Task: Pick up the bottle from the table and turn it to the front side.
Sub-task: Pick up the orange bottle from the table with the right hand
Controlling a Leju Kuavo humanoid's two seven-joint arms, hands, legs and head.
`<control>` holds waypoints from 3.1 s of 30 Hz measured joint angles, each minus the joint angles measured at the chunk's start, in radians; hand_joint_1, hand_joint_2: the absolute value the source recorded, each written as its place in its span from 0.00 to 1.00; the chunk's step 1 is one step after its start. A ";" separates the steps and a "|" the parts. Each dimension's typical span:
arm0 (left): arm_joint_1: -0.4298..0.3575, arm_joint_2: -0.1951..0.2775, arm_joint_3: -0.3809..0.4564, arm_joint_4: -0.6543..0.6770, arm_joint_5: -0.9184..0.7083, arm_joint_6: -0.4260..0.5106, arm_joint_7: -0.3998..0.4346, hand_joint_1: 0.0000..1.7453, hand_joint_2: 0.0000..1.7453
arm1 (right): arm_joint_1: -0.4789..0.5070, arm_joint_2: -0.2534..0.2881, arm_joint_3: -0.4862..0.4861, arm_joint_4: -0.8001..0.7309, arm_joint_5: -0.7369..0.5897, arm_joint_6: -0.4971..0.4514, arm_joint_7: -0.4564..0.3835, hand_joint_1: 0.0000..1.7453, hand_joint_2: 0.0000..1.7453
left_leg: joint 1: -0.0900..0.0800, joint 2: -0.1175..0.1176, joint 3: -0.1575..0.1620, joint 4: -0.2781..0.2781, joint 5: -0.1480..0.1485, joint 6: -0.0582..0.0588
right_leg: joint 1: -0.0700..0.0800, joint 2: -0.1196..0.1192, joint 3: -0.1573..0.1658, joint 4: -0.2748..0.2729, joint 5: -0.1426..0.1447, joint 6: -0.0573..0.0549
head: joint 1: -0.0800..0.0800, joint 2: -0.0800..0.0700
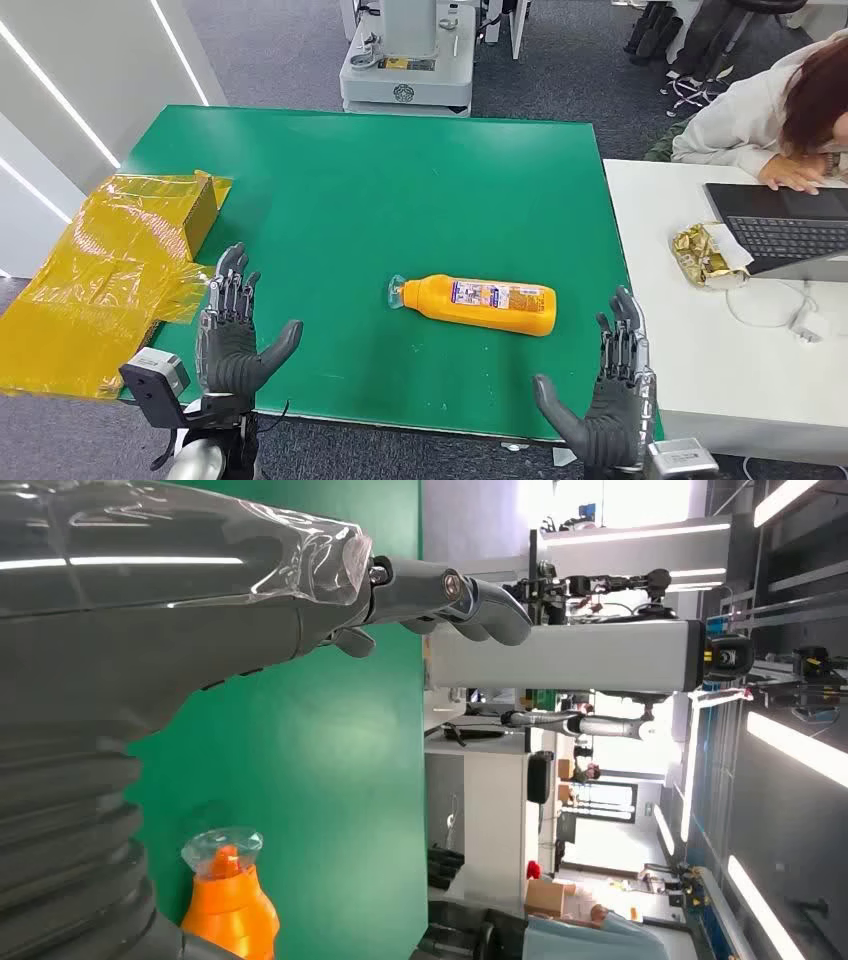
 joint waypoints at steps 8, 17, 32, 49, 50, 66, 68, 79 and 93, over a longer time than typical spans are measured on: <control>-0.037 0.000 -0.032 0.034 0.013 -0.029 0.000 0.00 1.00 | -0.100 -0.065 0.012 0.075 0.270 -0.048 0.156 0.00 1.00 | 0.000 0.000 0.000 0.000 0.001 0.001 | 0.000 0.000 0.000 0.000 0.001 0.000 | 0.000 0.000; -0.074 0.002 -0.048 0.095 0.033 -0.067 -0.004 0.00 1.00 | -0.206 -0.158 0.025 0.209 0.335 -0.084 0.220 0.00 1.00 | 0.000 0.000 0.000 0.001 0.001 0.001 | 0.000 0.000 0.000 0.000 0.001 0.000 | 0.000 0.000; -0.145 0.006 -0.048 0.193 0.045 -0.112 -0.013 0.00 1.00 | -0.536 -0.238 0.172 0.536 0.411 0.094 0.376 0.00 1.00 | 0.000 0.001 0.000 0.001 0.003 0.000 | 0.000 0.001 0.000 0.001 0.004 -0.001 | 0.000 0.000; -0.173 0.006 -0.048 0.206 0.016 -0.157 0.047 0.00 1.00 | -1.001 -0.160 0.420 0.994 0.459 0.411 0.478 0.00 1.00 | 0.000 0.000 -0.001 0.000 0.006 -0.001 | 0.000 0.000 -0.001 0.001 0.005 -0.002 | 0.000 0.000; -0.177 0.006 -0.049 0.209 0.018 -0.157 0.054 0.00 1.00 | -1.019 -0.156 0.432 1.016 0.461 0.438 0.488 0.00 1.00 | 0.000 0.000 -0.001 0.001 0.006 -0.001 | 0.000 0.000 -0.001 0.001 0.005 -0.002 | 0.000 0.000; -0.201 0.007 -0.054 0.218 0.065 -0.144 0.105 0.00 1.00 | -1.108 -0.175 0.560 1.136 0.418 0.611 0.554 0.00 1.00 | 0.000 0.000 -0.001 0.001 0.006 0.000 | 0.000 0.000 -0.001 0.001 0.006 -0.001 | 0.000 0.000; -0.200 0.008 -0.054 0.218 0.072 -0.140 0.106 0.00 1.00 | -1.107 -0.191 0.569 1.136 0.413 0.613 0.554 0.00 1.00 | 0.000 0.000 -0.001 0.001 0.006 0.000 | 0.000 0.000 -0.001 0.001 0.006 -0.001 | 0.000 0.000; -0.185 0.017 -0.054 0.218 0.097 -0.147 0.120 0.00 1.00 | -1.030 -0.314 0.622 1.075 0.411 0.605 0.557 0.00 1.00 | 0.000 -0.001 -0.001 0.001 0.006 0.000 | 0.000 -0.001 -0.001 0.001 0.006 -0.001 | 0.000 0.000; -0.168 0.021 -0.054 0.218 0.099 -0.151 0.119 0.00 1.00 | -1.004 -0.372 0.640 1.034 0.411 0.589 0.558 0.60 1.00 | 0.000 0.000 -0.001 0.001 0.006 0.000 | 0.000 0.000 -0.001 0.001 0.006 -0.001 | 0.000 0.000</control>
